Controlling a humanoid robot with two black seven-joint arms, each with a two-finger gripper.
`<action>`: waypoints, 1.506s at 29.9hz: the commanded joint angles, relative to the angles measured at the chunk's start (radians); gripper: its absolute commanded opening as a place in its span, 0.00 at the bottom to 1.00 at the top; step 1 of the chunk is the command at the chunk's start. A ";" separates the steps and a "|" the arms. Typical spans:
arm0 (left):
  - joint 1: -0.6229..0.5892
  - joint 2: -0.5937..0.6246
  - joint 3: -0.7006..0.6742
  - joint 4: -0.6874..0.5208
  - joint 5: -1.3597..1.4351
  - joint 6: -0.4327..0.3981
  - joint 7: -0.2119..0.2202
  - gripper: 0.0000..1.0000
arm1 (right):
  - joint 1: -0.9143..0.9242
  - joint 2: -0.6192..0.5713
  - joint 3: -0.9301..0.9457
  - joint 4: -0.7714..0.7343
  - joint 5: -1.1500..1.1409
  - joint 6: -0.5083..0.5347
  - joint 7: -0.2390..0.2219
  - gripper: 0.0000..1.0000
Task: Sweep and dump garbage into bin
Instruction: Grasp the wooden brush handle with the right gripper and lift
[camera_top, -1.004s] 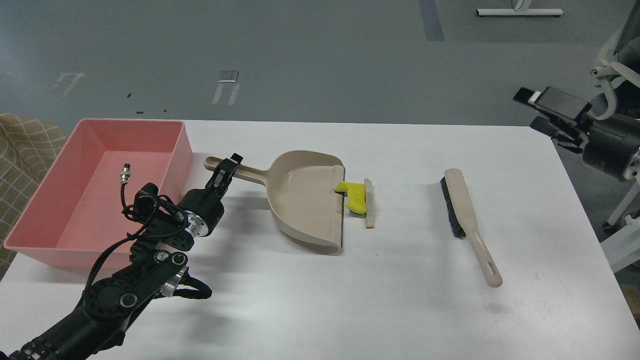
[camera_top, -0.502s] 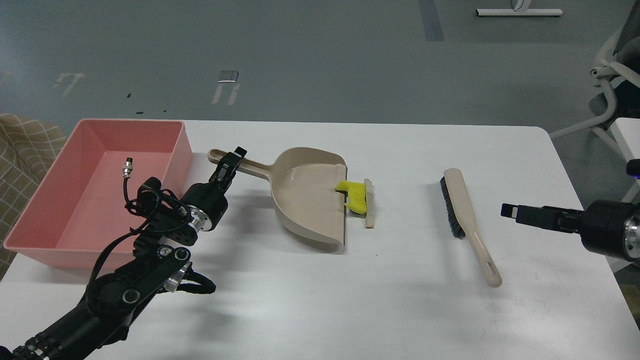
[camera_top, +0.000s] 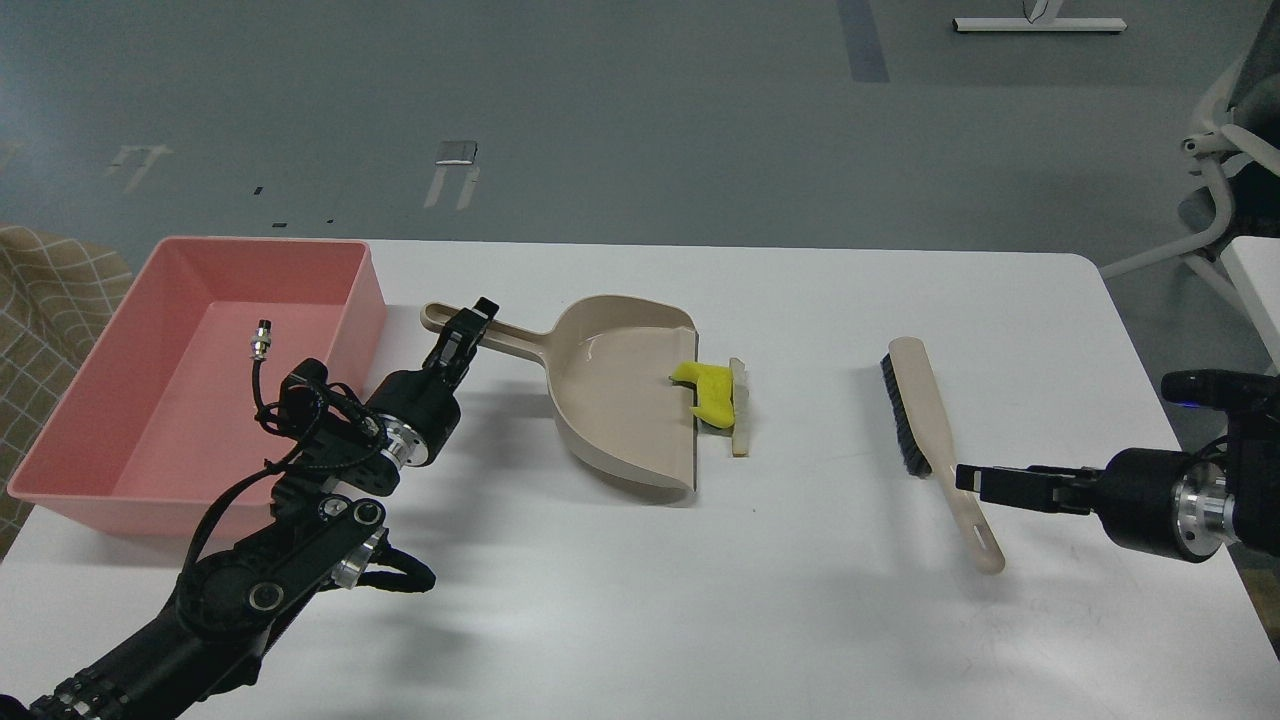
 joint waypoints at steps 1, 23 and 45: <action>-0.003 0.000 0.000 0.000 0.000 0.000 0.000 0.00 | -0.014 0.008 -0.001 -0.004 0.000 0.000 -0.011 0.96; 0.006 -0.002 0.000 -0.001 0.000 0.000 -0.002 0.00 | -0.045 0.072 -0.001 -0.008 -0.005 -0.002 -0.020 0.59; 0.006 -0.003 0.000 -0.001 0.000 0.000 -0.002 0.00 | -0.047 0.072 0.002 0.001 0.002 0.005 -0.103 0.00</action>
